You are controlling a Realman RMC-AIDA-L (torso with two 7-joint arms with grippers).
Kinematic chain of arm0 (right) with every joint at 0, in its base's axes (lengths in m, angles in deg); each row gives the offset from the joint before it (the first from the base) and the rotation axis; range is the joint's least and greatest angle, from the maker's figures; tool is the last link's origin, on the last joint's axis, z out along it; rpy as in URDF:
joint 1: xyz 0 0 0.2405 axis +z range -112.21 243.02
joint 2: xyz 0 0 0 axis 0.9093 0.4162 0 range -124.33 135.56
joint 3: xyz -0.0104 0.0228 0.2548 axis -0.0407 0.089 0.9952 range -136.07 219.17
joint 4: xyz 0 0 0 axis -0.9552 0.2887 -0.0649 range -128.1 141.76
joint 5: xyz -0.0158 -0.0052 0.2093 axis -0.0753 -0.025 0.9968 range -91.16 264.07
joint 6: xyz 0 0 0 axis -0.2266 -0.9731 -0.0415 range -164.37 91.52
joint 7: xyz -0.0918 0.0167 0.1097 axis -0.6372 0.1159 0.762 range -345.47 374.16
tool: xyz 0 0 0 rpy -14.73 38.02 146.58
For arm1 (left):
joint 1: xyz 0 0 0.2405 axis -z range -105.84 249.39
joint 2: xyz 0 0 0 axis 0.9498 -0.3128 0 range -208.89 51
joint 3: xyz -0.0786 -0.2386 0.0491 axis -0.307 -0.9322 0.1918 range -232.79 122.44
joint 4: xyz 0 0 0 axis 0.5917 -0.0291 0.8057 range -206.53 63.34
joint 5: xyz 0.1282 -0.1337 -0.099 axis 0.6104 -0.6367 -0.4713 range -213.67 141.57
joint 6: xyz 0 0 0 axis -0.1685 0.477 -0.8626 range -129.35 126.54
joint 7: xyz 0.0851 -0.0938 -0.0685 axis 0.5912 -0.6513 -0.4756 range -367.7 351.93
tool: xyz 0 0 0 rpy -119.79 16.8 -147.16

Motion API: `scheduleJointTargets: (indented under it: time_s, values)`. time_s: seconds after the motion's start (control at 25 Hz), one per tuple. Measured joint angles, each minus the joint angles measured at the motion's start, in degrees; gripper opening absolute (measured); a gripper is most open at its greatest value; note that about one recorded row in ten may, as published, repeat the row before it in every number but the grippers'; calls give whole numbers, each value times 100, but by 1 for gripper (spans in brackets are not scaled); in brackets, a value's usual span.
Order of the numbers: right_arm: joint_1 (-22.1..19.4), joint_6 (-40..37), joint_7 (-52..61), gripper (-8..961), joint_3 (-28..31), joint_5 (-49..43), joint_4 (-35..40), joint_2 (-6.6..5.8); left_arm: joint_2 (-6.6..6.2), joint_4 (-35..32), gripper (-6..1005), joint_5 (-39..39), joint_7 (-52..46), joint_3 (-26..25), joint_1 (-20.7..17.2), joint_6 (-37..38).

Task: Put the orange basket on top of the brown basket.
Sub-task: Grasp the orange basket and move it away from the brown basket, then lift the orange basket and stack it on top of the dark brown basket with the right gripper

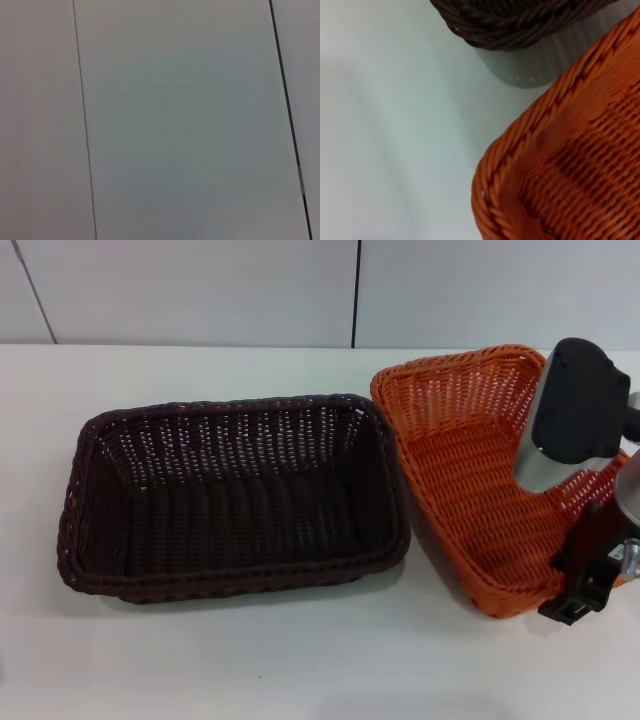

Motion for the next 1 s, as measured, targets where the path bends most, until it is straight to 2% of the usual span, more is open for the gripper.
scheduleJointTargets:
  time_s: [0.12,0.32,0.56,0.68,0.72,1.0]
  values:
    - [26,72,216,719,-164,-66,-104,-1,-2,-3,730,0,0,-6,0,-15]
    - [5,224,582,496,-261,-136,-71,-2,-10,-112,730,0,-15,-44,62,-51]
    - [-129,366,946,298,-213,-116,317,-1,-4,-347,729,1,-317,-47,171,-57]
    - [-211,420,1168,251,-234,-106,672,0,-4,-370,730,1,-370,-42,185,-54]
    - [-270,435,1349,235,-271,-105,1009,4,-4,-371,730,2,-370,-31,184,-40]
    - [-417,391,1707,191,-314,-102,2056,7,-10,-372,726,2,-370,-30,148,-25]
